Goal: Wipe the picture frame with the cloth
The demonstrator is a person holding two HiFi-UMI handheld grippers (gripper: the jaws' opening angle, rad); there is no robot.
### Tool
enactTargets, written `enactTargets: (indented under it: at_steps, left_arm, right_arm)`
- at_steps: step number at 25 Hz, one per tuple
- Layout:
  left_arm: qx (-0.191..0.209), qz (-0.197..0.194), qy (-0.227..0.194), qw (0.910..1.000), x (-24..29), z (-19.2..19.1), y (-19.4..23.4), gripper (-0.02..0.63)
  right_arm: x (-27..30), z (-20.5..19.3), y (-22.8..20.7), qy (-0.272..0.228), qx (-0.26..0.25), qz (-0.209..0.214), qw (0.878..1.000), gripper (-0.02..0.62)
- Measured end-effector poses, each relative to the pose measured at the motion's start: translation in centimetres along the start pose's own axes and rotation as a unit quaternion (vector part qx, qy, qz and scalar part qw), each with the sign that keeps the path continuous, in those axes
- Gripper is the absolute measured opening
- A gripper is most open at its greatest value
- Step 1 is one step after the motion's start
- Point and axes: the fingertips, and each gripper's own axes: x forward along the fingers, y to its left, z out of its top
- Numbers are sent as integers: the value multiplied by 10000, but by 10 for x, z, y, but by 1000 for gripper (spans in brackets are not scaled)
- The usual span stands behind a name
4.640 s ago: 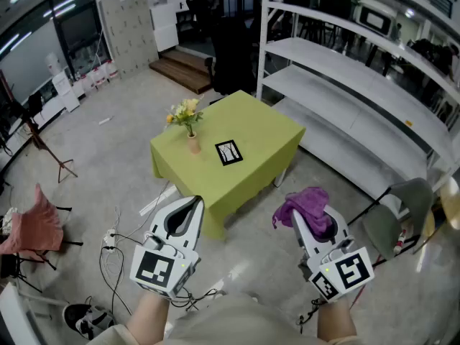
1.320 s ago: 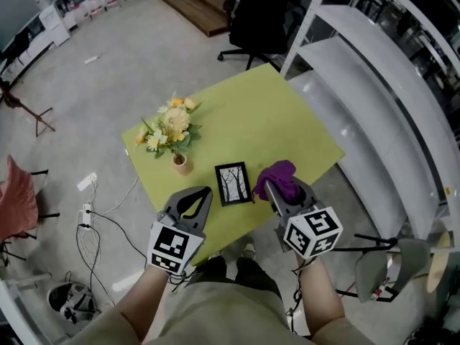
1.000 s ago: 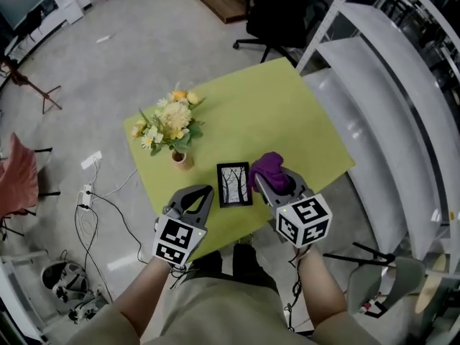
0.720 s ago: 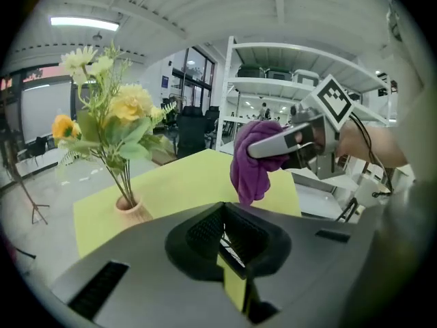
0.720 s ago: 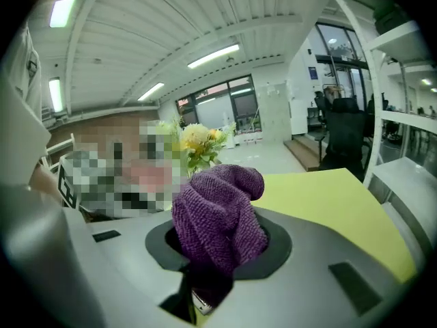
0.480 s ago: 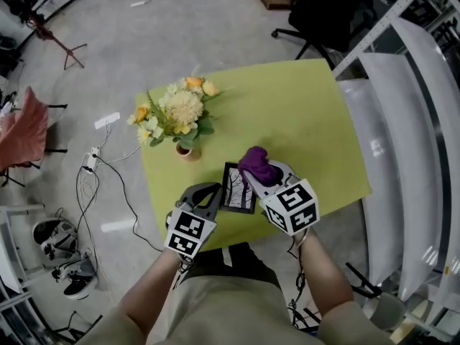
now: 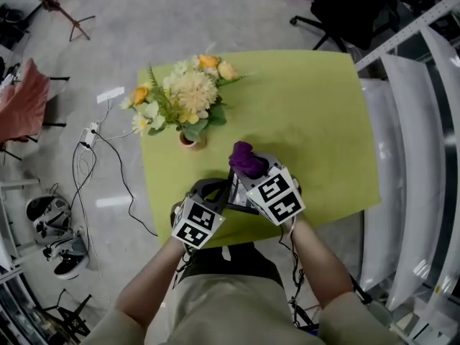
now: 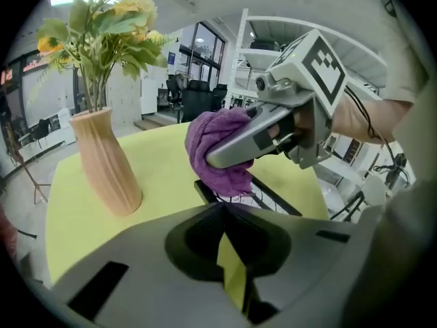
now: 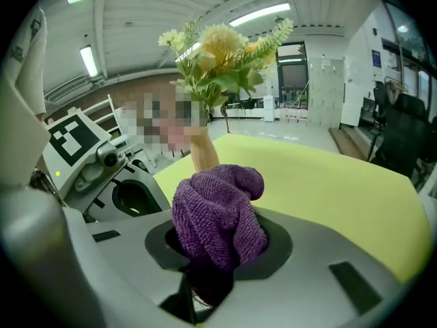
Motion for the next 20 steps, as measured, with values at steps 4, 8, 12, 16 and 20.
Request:
enactTargets:
  at_steps: [4, 8, 12, 16, 20]
  left_arm:
    - [18, -32, 115, 9999, 11, -10, 2, 8]
    - [13, -135, 197, 9997, 16, -14, 1, 9]
    - [-79, -188, 252, 9995, 16, -15, 2, 9]
    - [12, -130, 249, 9996, 15, -16, 2, 9]
    - [38, -119, 242, 9996, 15, -17, 2, 9]
  right_arm:
    - [19, -15, 2, 130, 39, 82, 9999, 114]
    - [27, -27, 2, 313, -101, -26, 9995, 114]
    - [21, -37, -4, 483, -168, -225, 9984, 114]
    - [7, -52, -16, 683, -22, -463, 9966, 112]
    - [-15, -67, -31, 721, 289, -750, 9941, 112]
